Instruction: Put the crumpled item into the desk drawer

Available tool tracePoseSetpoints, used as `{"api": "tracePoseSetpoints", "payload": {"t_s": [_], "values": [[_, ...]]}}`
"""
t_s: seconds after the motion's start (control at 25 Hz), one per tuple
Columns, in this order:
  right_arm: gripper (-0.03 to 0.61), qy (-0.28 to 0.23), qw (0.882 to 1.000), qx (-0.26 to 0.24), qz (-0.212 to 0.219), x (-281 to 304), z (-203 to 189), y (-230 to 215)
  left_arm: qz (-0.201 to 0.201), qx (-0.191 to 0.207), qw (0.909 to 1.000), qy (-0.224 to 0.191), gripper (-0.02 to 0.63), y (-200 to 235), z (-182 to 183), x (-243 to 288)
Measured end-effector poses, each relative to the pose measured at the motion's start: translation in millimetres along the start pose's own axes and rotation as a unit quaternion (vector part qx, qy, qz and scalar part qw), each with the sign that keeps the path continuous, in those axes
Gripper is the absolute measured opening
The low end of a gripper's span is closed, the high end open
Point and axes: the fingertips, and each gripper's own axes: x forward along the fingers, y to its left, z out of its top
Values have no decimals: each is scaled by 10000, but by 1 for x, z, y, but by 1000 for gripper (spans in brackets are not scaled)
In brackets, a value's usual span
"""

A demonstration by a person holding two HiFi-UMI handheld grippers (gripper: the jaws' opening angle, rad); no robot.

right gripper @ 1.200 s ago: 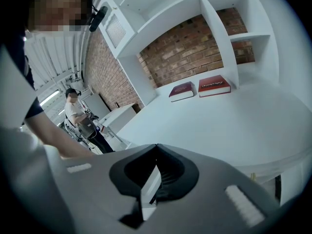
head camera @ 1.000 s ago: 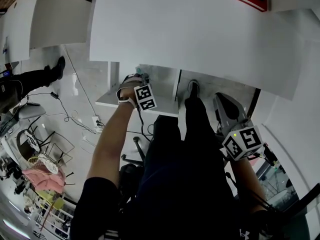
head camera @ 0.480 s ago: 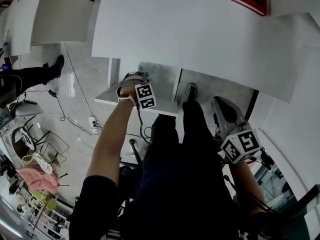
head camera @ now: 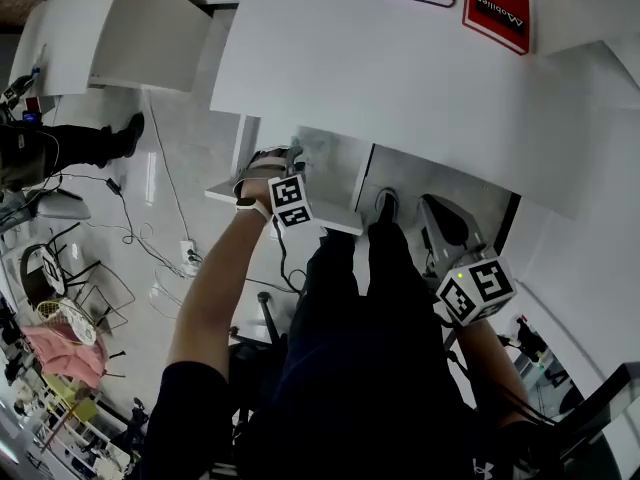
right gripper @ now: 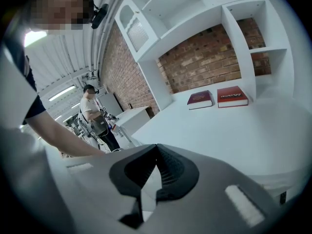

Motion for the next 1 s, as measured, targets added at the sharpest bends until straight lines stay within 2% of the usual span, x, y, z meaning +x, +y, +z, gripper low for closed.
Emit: {"api": "tracePoseSetpoints", "payload": {"t_s": [0.12, 0.28, 0.44, 0.56, 0.68, 0.84, 0.92, 1.0], "values": [[3, -113, 9997, -161, 130, -1, 9, 11, 414, -245, 9984, -289, 140, 16, 9, -33], [3, -236, 9985, -381, 314, -2, 23, 27, 1049, -537, 9903, -731, 140, 44, 21, -92], [3, -338, 9964, -572, 519, -2, 35, 46, 1613, -811, 9779, -1057, 140, 62, 28, -153], [3, -442, 9937, -765, 694, -1, 47, 62, 2005, -1128, 9644, -1305, 140, 73, 31, -202], [3, -555, 9904, -954, 838, -1, 62, 75, 2379, -1564, 9447, -1627, 140, 84, 37, -254], [2, -679, 9869, -1101, 961, -5, 80, 84, 2748, -2176, 9122, -2123, 140, 95, 52, -318], [2, -751, 9851, -1166, 1019, -7, 87, 90, 2898, -2536, 8909, -2406, 140, 99, 59, -347], [2, -839, 9828, -1247, 1069, -11, 92, 98, 3015, -2963, 8652, -2697, 140, 102, 64, -377]]}}
